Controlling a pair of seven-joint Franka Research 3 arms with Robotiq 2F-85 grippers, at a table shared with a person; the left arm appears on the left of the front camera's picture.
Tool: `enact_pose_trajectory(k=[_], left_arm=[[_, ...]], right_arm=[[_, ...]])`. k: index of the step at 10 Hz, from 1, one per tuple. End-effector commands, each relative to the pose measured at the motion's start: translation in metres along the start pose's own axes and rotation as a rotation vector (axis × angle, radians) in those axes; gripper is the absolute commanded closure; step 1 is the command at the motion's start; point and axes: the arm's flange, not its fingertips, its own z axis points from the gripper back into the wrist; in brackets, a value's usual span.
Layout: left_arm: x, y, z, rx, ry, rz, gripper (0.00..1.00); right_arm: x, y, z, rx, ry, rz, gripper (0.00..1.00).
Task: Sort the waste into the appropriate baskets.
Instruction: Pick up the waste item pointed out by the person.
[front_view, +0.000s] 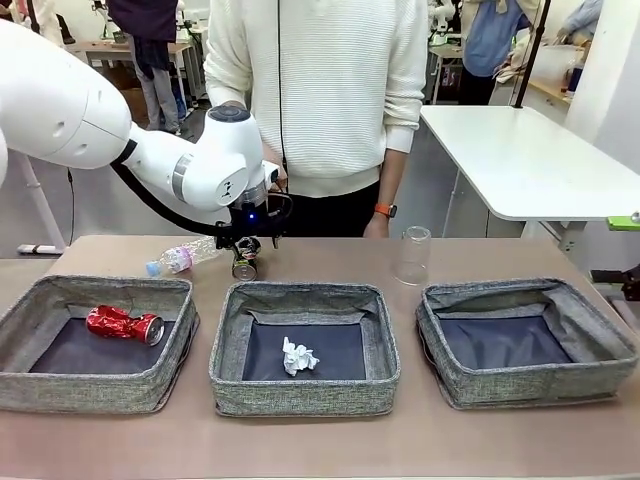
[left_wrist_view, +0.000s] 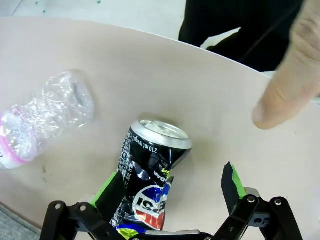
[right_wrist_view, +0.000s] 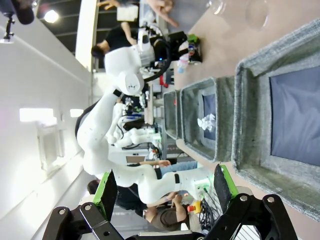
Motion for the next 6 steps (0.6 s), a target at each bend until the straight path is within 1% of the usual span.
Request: enact_pose_trajectory(k=[1,4,6], left_arm=[[0.0027,-0.0033,-0.0102,0.062,0.007,0.014,0.0],[0.0047,0.0006,-0.0165,0.089,0.008,0.023,0.0],[0.0058,0.0055,-0.0165,0.066,0.023,0.028,0.0]], right_arm=[[0.0014,0.0022,0.0014,0.001,-0.006,0.003,0.0],[0.0014,0.0022,0.0014,0.001,-0.006,0.003,0.0],[0.0014,0.0022,0.0014,0.001,-0.006,0.003,0.0]])
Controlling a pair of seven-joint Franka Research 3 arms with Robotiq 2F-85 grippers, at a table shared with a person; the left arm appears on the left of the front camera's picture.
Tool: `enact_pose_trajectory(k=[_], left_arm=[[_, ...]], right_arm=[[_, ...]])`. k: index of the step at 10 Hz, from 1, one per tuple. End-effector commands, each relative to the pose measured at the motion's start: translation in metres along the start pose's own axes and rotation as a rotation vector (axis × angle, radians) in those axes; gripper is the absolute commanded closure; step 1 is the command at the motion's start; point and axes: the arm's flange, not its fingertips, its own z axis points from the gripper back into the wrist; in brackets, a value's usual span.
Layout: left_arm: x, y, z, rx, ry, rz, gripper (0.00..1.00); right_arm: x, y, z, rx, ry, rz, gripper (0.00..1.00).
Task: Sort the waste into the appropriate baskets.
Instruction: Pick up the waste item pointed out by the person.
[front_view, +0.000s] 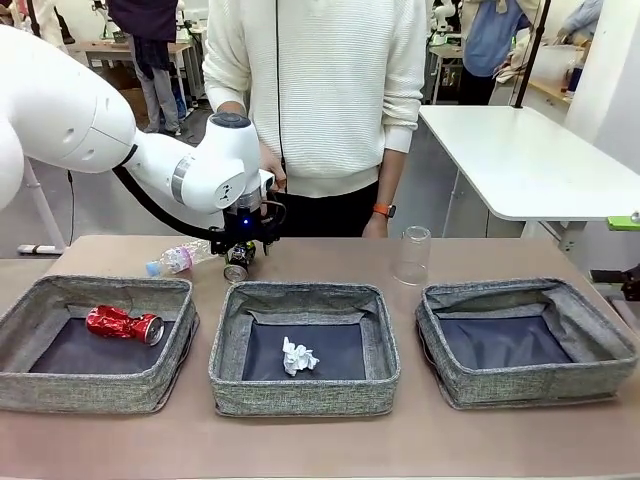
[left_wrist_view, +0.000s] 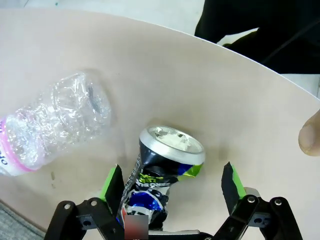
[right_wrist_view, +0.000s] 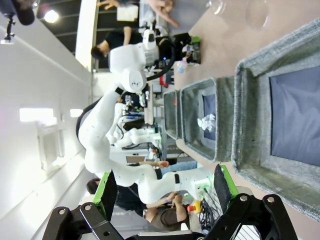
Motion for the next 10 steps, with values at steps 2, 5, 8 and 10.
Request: enact_pose_trajectory(k=[2,5,8,10], left_arm=[[0.0002,-0.0033,0.0015,0.003,-0.007,0.015,0.15],[0.0005,-0.0018,0.0026,-0.006,-0.007,0.016,1.0],[0.001,-0.0013,0.0029,-0.007,-0.009,0.021,0.98],[0.001,-0.0009,0.0033,-0.007,-0.01,0.023,1.0]], right_arm=[[0.0014,0.0022,0.0014,0.001,-0.006,0.003,0.0],[0.0014,0.0022,0.0014,0.001,-0.006,0.003,0.0],[0.0014,0.0022,0.0014,0.001,-0.006,0.003,0.0],[0.0014,0.0022,0.0014,0.001,-0.006,0.003,0.0]])
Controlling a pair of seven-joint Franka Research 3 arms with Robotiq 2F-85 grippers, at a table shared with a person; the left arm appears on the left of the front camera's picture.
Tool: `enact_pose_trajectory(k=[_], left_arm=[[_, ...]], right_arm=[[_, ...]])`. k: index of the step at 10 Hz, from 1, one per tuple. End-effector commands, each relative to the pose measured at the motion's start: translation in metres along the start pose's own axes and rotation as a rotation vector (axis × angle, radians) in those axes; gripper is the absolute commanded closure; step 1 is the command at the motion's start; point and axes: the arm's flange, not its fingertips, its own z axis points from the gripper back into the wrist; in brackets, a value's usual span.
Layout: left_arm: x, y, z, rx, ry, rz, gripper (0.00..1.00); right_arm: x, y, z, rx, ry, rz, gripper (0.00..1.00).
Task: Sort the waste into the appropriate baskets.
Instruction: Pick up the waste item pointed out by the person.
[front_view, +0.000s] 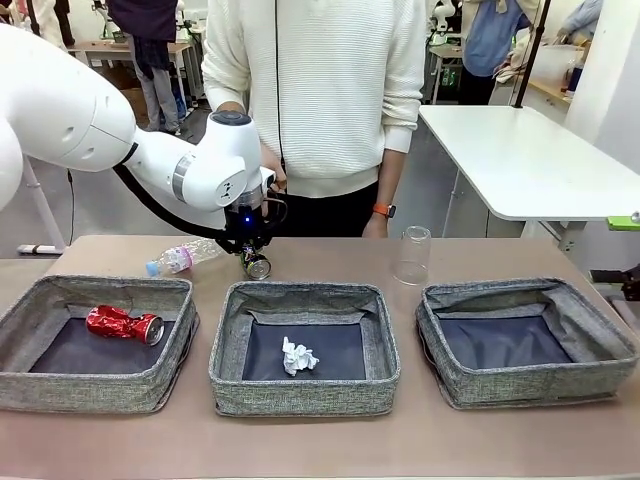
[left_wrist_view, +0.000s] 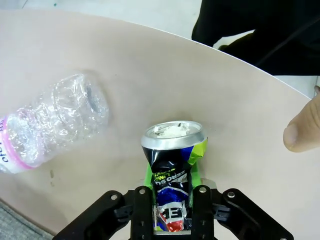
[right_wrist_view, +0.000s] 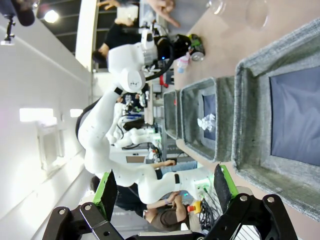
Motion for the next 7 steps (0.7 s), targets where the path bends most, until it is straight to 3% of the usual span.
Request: enact_pose_trajectory(k=[1,5,7], left_arm=[[0.0,0.002,-0.002,0.003,-0.006,0.016,1.0],[-0.004,0.017,0.028,-0.04,0.015,0.042,1.0],[-0.002,0.058,0.072,0.065,-0.041,0.085,1.0]], right_arm=[[0.001,0.002,0.001,0.001,-0.006,0.003,0.0],[0.001,0.002,0.001,0.001,-0.006,0.003,0.0],[0.001,0.002,0.001,0.001,-0.006,0.003,0.0]])
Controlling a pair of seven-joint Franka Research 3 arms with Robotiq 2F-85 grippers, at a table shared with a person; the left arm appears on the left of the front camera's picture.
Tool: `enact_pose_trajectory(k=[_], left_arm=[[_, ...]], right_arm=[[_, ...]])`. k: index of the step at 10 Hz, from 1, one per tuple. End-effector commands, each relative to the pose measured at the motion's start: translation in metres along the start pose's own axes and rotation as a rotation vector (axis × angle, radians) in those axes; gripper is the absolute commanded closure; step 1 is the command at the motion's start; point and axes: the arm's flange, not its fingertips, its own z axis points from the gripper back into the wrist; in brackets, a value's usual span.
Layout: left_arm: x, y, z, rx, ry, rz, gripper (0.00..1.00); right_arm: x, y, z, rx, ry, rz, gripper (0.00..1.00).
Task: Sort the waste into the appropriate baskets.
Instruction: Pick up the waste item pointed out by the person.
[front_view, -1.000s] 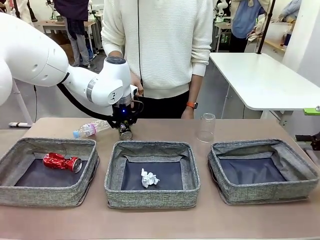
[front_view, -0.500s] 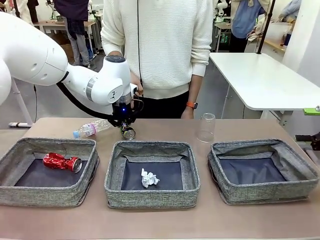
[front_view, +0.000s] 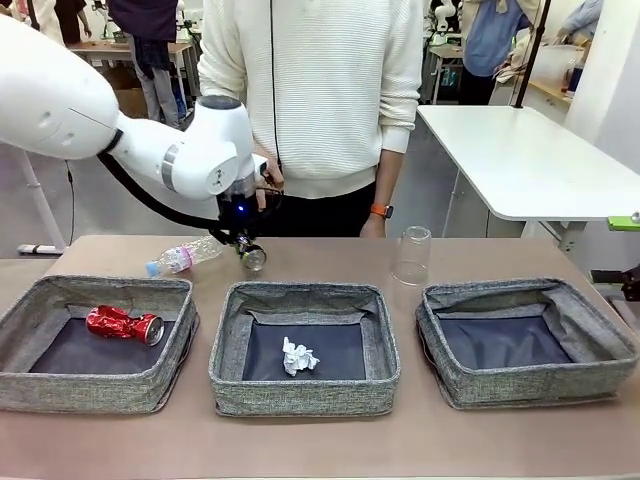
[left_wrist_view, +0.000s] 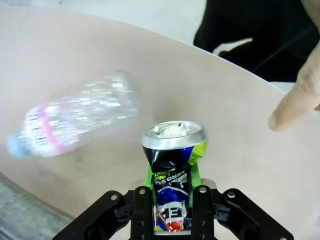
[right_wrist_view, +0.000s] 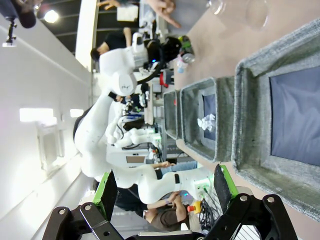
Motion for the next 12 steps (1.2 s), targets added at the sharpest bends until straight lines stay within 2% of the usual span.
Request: enact_pose_trajectory(k=[1,2,4,6,7,8,9,11,12], left_arm=[[-0.006,0.064,0.05,0.103,-0.017,0.039,1.0],[-0.014,0.094,0.079,0.023,0.033,0.009,1.0],[-0.049,0.142,0.147,-0.134,0.04,-0.05,1.0],[-0.097,0.166,0.197,-0.264,0.201,-0.241,1.0],[-0.124,0.174,0.207,-0.283,0.24,-0.298,1.0],[-0.138,0.172,0.207,-0.31,0.24,-0.275,1.0],[-0.109,0.155,0.204,-0.284,0.145,-0.233,1.0],[-0.109,0.155,0.204,-0.284,0.145,-0.233,1.0],[-0.131,0.163,0.214,-0.308,0.185,-0.264,0.71]], right_arm=[[0.001,0.002,0.001,0.001,-0.006,0.003,0.0],[0.001,0.002,0.001,0.001,-0.006,0.003,0.0],[0.001,0.002,0.001,0.001,-0.006,0.003,0.0],[0.001,0.002,0.001,0.001,-0.006,0.003,0.0],[0.001,0.002,0.001,0.001,-0.006,0.003,0.0],[0.001,0.002,0.001,0.001,-0.006,0.003,0.0],[0.001,0.002,0.001,0.001,-0.006,0.003,0.0],[0.001,0.002,0.001,0.001,-0.006,0.003,0.0],[0.001,0.002,0.001,0.001,-0.006,0.003,0.0]])
